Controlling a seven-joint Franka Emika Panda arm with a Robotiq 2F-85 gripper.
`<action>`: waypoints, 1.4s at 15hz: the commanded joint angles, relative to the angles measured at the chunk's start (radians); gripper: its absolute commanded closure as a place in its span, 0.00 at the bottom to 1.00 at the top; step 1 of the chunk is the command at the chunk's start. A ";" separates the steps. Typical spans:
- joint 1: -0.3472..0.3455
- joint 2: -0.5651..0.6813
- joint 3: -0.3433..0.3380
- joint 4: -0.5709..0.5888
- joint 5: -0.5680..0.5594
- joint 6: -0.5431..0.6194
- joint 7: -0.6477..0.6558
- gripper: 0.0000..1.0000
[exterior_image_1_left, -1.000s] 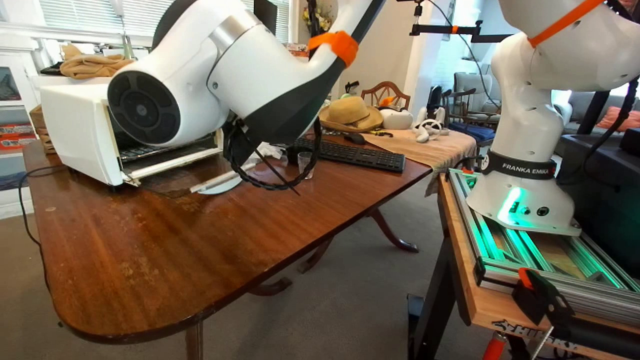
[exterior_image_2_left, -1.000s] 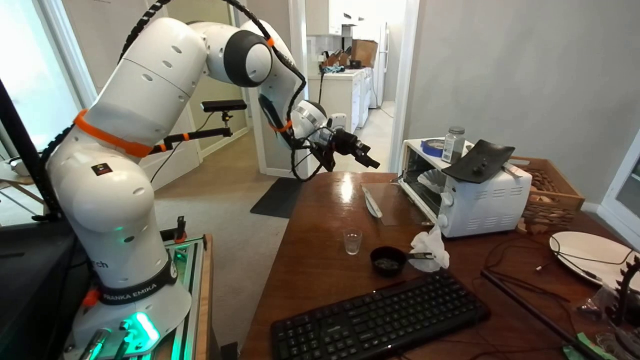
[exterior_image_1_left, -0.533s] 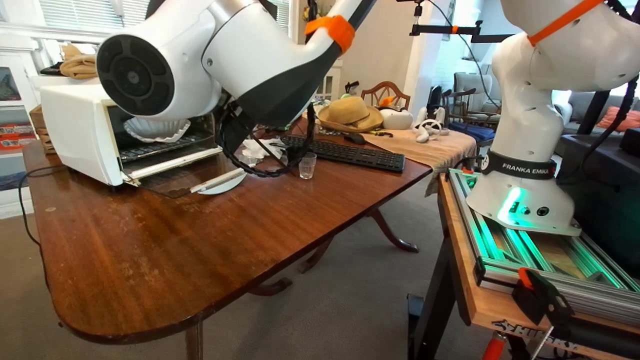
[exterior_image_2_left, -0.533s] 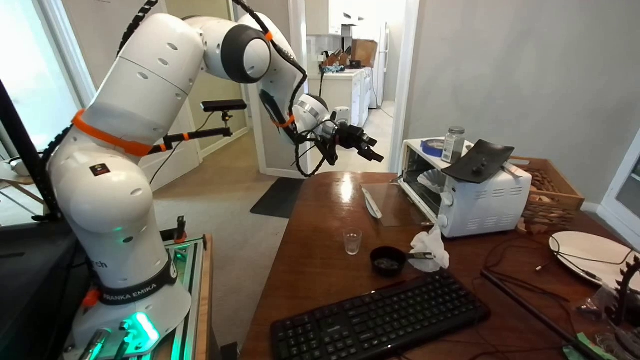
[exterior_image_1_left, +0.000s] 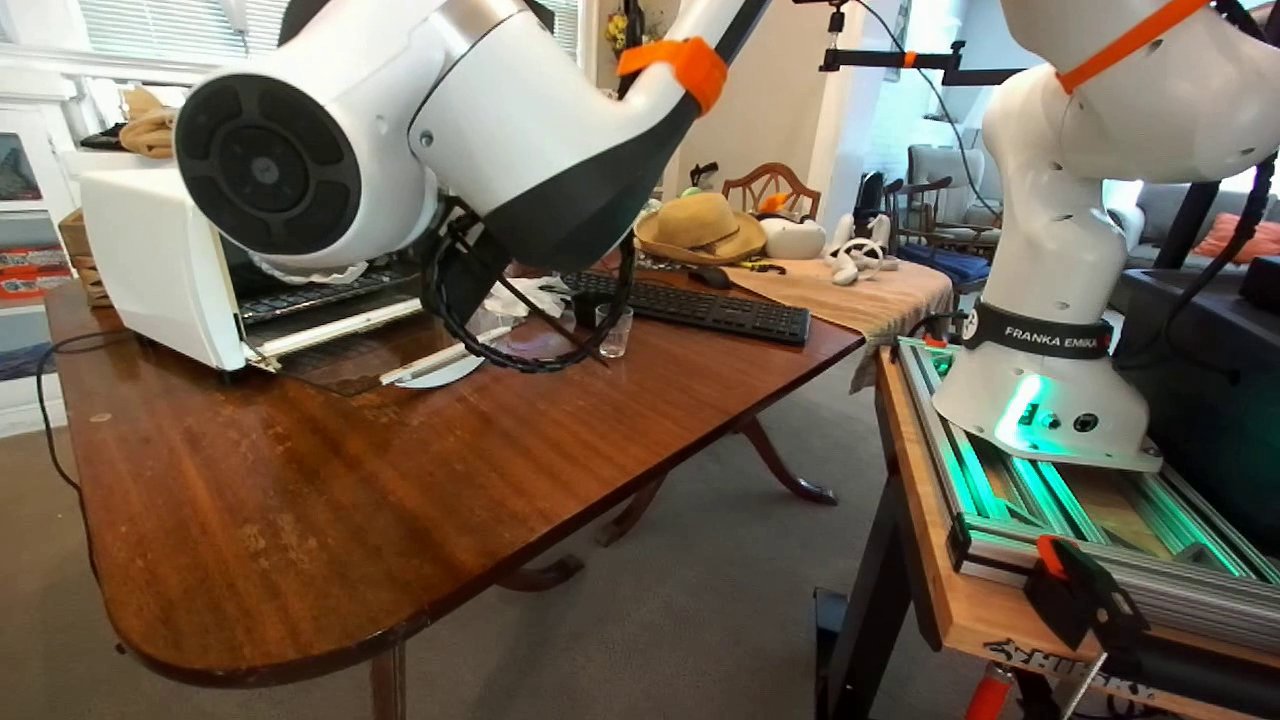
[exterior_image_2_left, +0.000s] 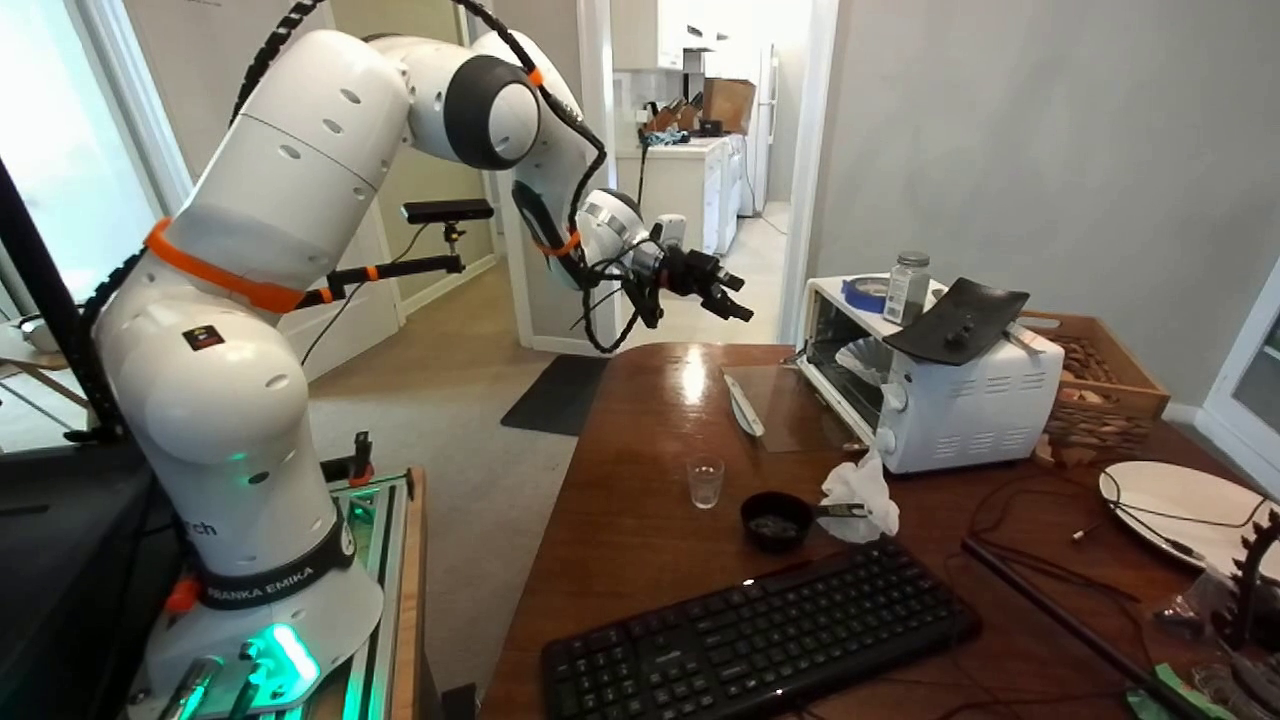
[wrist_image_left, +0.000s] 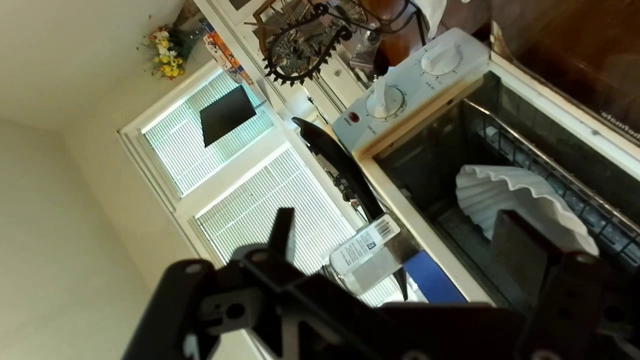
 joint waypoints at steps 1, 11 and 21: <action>-0.002 0.003 0.001 0.005 -0.001 -0.003 -0.001 0.00; -0.010 0.063 0.030 0.031 -0.147 0.381 0.022 0.00; 0.001 0.180 0.013 0.097 -0.136 0.550 0.137 0.00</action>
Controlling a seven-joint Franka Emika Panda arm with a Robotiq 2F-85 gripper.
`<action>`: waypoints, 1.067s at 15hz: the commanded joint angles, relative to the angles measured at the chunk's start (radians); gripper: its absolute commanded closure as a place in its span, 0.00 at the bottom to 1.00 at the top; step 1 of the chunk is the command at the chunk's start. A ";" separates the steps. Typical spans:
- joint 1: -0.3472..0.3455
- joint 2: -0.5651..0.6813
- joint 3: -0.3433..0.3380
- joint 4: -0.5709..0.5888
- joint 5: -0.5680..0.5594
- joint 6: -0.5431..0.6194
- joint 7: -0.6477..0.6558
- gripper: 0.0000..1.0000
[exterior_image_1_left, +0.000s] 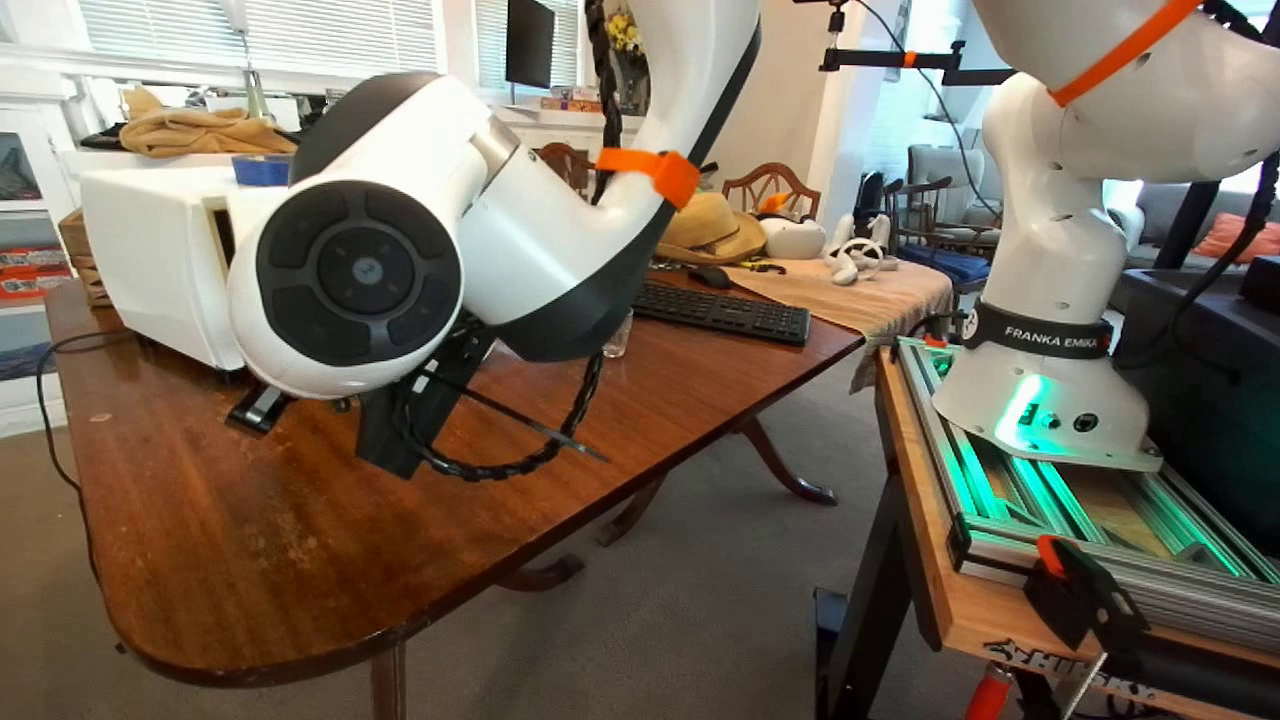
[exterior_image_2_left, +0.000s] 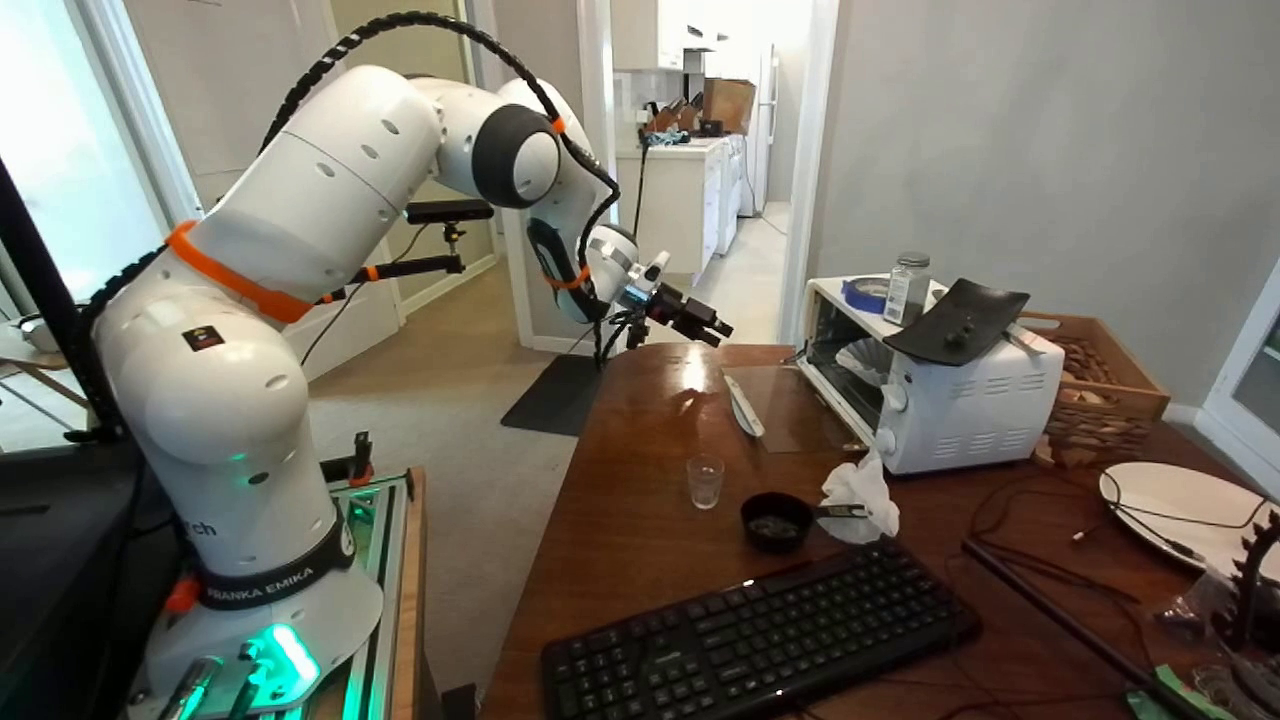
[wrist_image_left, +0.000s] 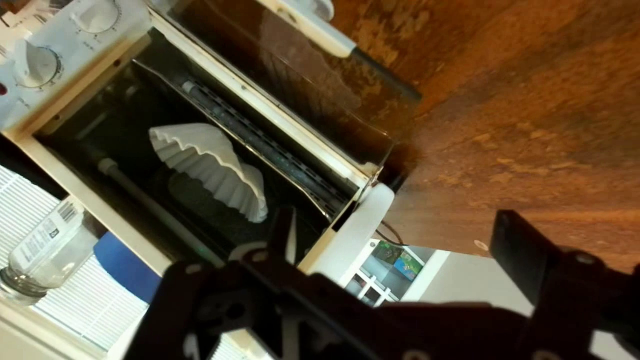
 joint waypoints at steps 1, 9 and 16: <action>0.002 0.044 -0.002 0.040 0.016 0.008 0.049 0.00; 0.022 0.055 0.006 0.011 0.163 -0.086 0.169 0.00; 0.025 0.033 -0.016 -0.008 0.275 -0.210 0.195 0.00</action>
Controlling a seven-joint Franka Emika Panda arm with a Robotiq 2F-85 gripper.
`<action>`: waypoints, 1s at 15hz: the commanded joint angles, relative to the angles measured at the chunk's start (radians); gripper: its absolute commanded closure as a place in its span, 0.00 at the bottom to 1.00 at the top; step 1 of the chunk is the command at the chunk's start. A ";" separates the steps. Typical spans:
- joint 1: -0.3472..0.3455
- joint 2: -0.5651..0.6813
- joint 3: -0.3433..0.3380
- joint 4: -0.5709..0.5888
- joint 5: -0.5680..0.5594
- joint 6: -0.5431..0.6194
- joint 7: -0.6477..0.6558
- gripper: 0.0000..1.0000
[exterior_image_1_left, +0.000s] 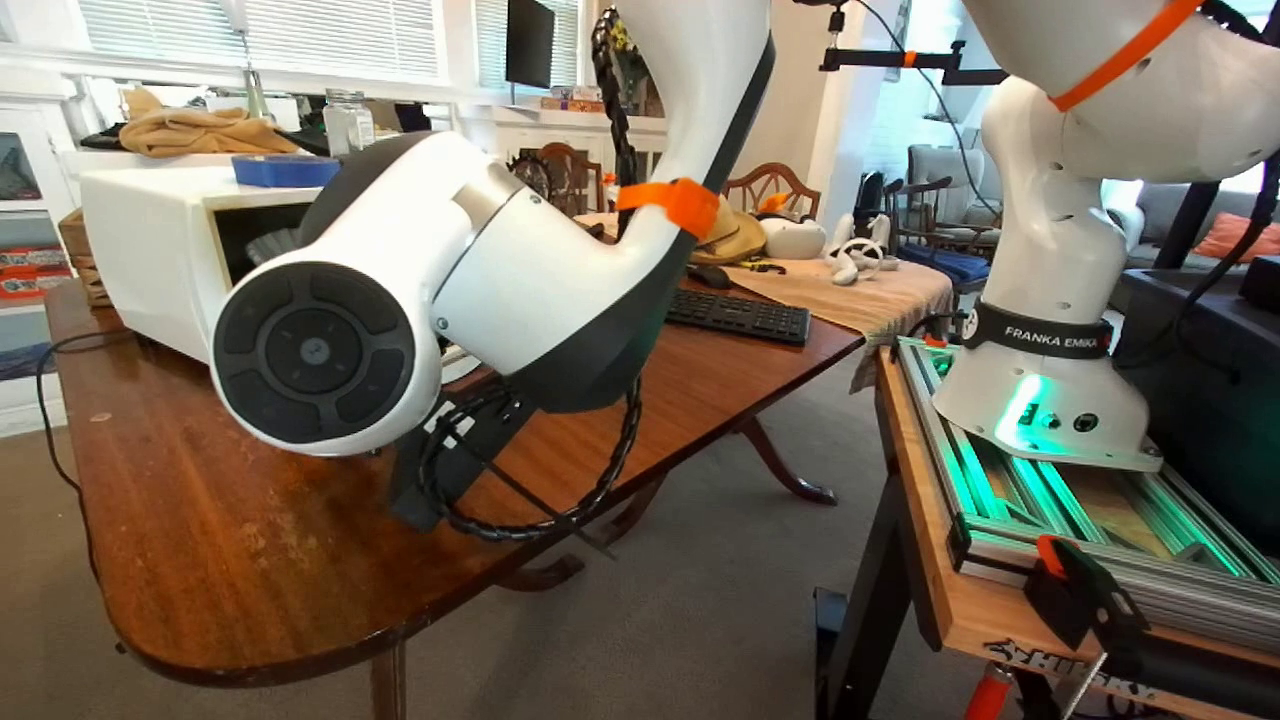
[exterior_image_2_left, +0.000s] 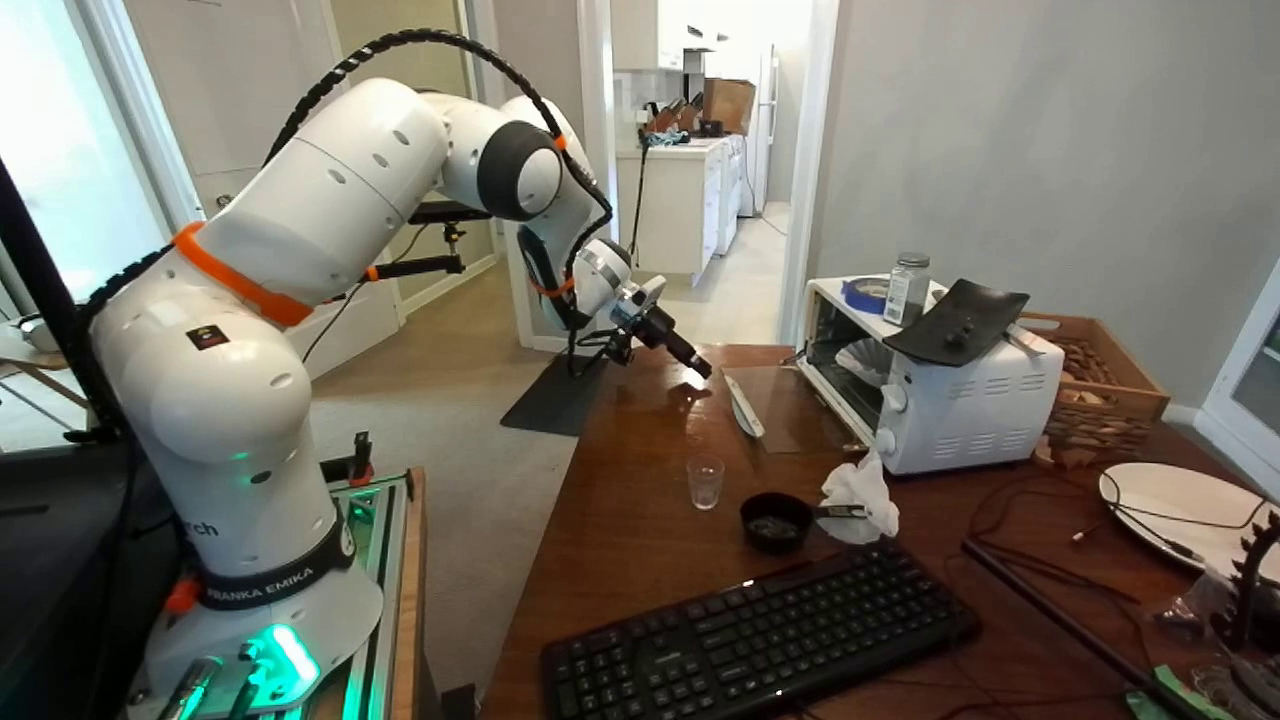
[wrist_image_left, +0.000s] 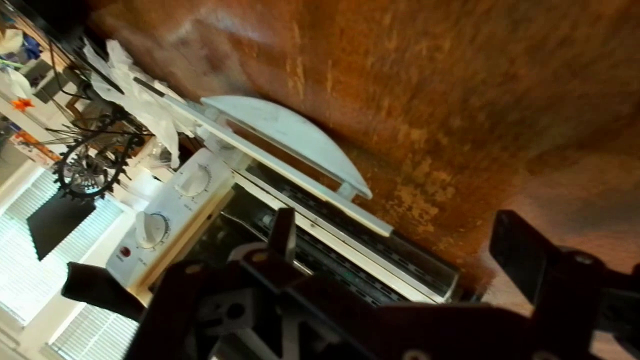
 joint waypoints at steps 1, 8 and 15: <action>-0.008 -0.019 -0.017 -0.021 0.053 -0.041 0.019 0.00; -0.006 0.017 -0.028 0.034 0.021 -0.006 -0.012 0.00; -0.013 0.037 -0.029 0.070 0.033 0.071 -0.027 0.00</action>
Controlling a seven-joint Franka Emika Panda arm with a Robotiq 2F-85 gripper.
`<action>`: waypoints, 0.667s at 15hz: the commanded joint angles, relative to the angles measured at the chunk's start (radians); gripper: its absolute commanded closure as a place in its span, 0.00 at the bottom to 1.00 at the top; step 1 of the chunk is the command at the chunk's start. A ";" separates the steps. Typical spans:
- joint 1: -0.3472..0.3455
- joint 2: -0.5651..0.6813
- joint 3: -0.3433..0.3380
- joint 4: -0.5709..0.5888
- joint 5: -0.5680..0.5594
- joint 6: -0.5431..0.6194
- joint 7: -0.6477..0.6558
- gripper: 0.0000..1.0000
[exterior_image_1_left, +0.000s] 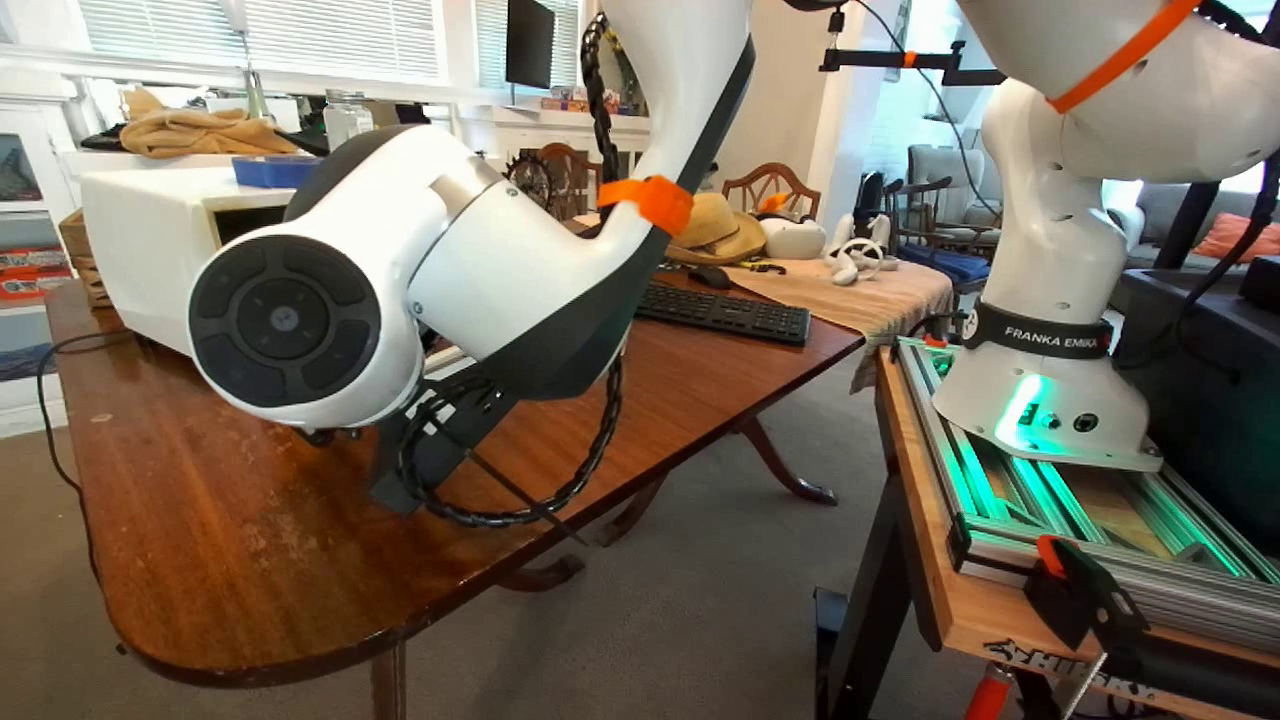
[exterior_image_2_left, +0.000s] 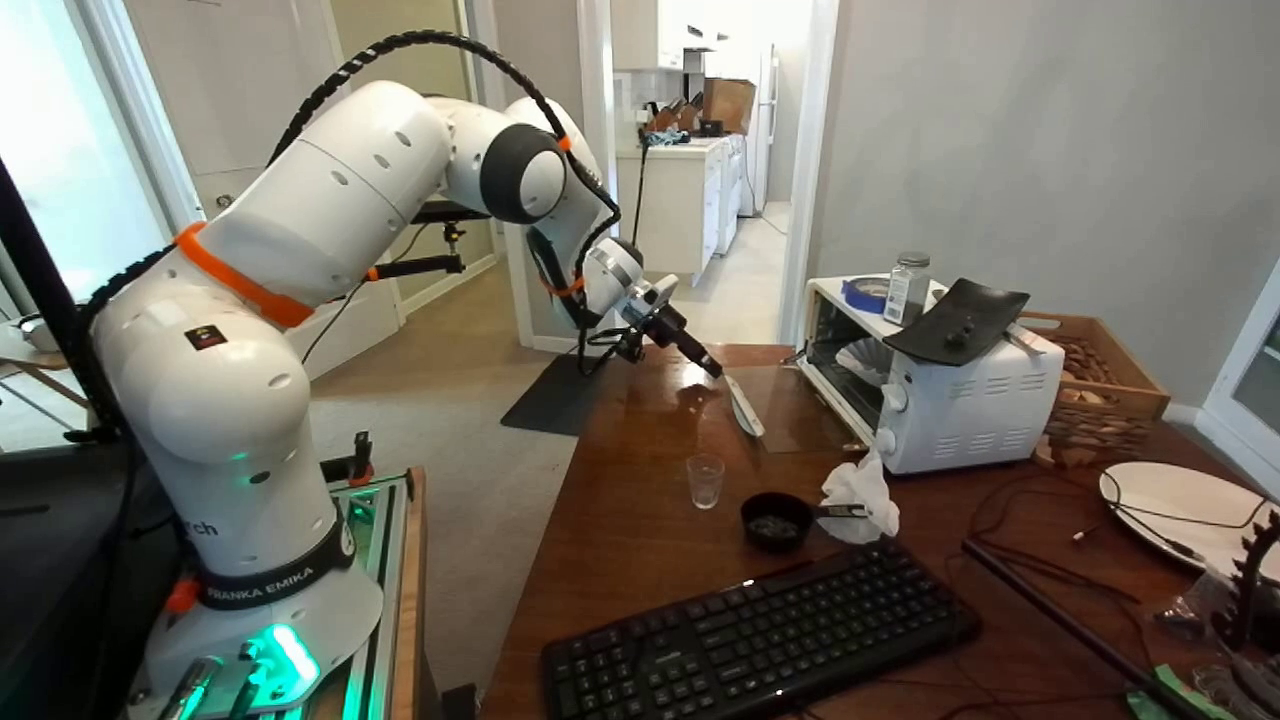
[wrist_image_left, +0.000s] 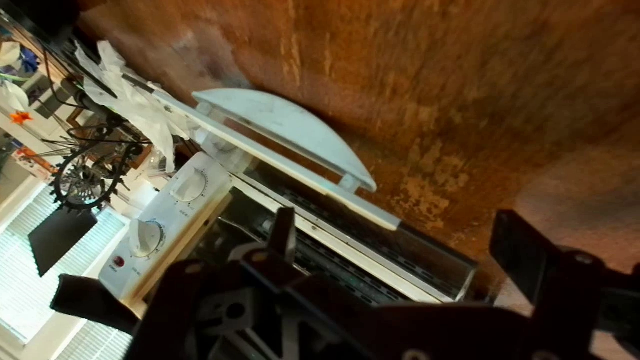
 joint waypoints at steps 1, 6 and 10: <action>-0.003 0.023 -0.008 0.029 0.017 0.036 -0.008 0.00; -0.017 0.008 -0.022 0.008 0.038 0.010 0.009 0.00; -0.012 -0.014 -0.037 -0.004 0.041 -0.031 0.018 0.00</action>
